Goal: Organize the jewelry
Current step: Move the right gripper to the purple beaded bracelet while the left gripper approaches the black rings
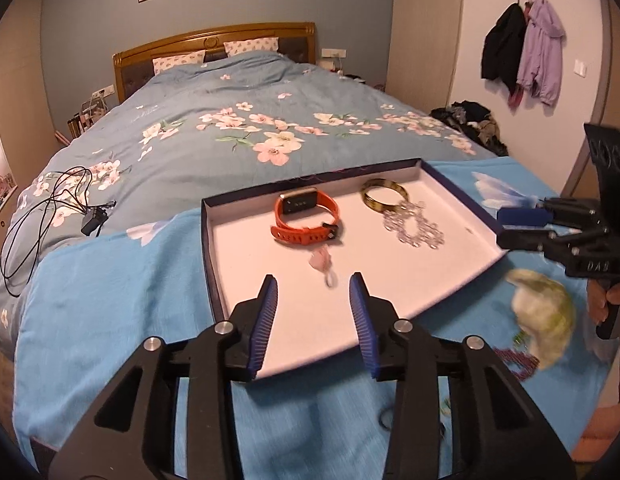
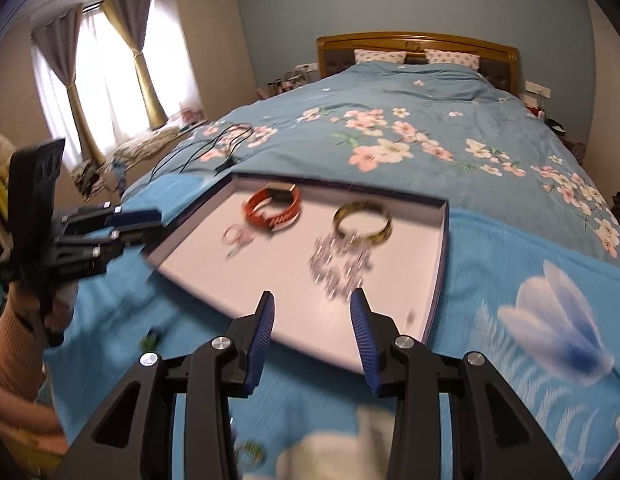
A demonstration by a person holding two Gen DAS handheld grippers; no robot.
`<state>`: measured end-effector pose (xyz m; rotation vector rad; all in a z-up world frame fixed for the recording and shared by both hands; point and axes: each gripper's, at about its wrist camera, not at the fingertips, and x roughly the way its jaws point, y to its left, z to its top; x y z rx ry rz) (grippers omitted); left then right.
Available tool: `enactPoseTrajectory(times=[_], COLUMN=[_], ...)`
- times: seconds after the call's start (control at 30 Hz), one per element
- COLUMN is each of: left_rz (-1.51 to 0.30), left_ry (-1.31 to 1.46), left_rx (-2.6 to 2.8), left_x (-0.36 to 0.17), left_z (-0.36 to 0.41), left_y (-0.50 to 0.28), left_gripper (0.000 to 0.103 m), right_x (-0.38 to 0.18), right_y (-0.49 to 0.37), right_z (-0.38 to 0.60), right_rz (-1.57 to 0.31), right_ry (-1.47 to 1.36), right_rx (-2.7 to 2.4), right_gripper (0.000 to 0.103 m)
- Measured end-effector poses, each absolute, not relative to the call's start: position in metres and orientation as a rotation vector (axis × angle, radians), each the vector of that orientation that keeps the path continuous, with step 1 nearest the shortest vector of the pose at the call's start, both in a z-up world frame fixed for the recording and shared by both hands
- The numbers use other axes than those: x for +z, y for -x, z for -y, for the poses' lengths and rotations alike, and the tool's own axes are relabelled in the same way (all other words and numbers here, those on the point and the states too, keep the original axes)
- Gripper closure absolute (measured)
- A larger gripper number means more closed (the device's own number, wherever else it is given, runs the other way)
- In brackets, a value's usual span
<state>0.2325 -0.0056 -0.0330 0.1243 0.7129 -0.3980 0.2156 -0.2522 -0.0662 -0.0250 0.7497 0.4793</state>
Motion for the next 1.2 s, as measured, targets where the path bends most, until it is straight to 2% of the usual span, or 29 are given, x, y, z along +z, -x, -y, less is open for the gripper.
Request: enactPoseTrajectory(times=[0.53, 0.7, 0.8, 1.03, 1.2], left_rz=[-0.763, -0.772, -0.777, -0.788, -0.797], left_ry=[-0.118, -0.131, -0.124, -0.132, -0.14], left_rx=[-0.481, -0.498, -0.506, -0.52, -0.53], left_x=[-0.063, -0.07, -0.072, -0.074, -0.078], left_z=[0.006, 0.014, 0.014, 0.017, 0.02], left_y=[-0.15, -0.141, -0.138, -0.136, -0.134], left_gripper=[0.062, 0.061, 0.06, 0.06, 0.06], right_x=[-0.105, -0.113, -0.113, -0.109, -0.106], right_y=[-0.159, -0.155, -0.153, -0.155, -0.155], right_z=[0.247, 0.242, 0.245, 0.256, 0.259], right_rz=[-0.86, -0.889, -0.887, -0.871, -0.857], right_ry=[0.035, 0.052, 0.04, 0.01, -0.014], right_rx=[0.502, 0.507, 0.499, 0.462, 0.449], right_gripper=[0.068, 0.094, 0.097, 0.097, 0.088])
